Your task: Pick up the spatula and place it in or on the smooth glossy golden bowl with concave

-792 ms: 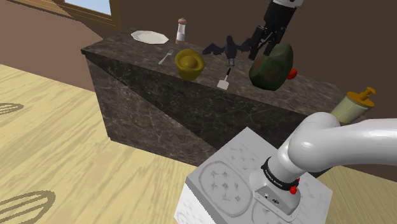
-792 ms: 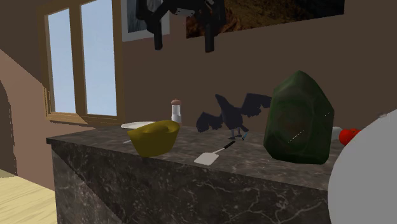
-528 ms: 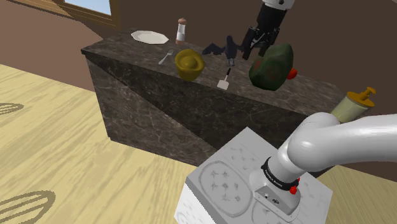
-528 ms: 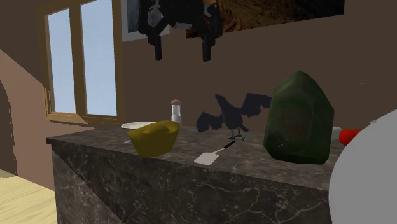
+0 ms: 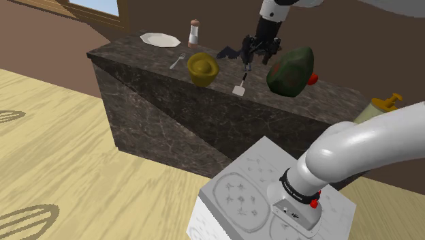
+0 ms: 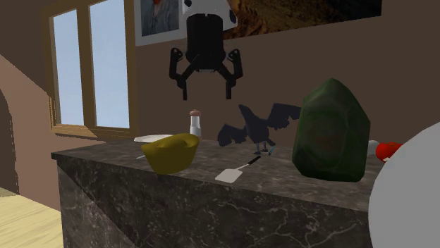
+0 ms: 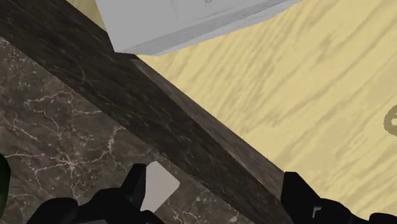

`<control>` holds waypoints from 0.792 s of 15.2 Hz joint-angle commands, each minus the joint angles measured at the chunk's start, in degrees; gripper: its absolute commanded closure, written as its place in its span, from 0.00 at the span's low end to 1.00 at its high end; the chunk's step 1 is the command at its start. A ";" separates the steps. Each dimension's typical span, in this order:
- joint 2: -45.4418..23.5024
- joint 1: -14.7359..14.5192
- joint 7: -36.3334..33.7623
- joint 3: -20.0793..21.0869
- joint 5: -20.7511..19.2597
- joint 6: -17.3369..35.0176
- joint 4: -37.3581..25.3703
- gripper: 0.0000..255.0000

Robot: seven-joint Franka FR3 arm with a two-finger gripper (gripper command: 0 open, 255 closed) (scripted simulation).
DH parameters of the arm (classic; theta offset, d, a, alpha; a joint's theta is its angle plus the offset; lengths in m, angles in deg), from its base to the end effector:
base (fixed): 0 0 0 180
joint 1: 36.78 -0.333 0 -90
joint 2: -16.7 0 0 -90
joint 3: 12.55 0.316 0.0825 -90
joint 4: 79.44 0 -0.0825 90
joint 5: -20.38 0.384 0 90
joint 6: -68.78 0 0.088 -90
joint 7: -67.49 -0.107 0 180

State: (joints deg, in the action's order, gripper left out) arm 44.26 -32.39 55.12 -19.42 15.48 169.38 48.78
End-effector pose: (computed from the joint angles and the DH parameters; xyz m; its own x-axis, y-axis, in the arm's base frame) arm 0.3977 -0.0937 0.5526 0.9276 -0.3736 0.0024 -0.3735 -0.9272 0.0288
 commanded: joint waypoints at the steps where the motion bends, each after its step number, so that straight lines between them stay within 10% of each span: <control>1: -3.97 0.86 -1.74 -0.83 0.36 2.36 -1.32 0.00; 12: -25.87 5.17 -8.79 -6.04 4.89 10.98 -12.65 0.00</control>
State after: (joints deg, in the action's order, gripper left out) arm 20.47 -27.67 46.89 -24.94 19.78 179.39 37.02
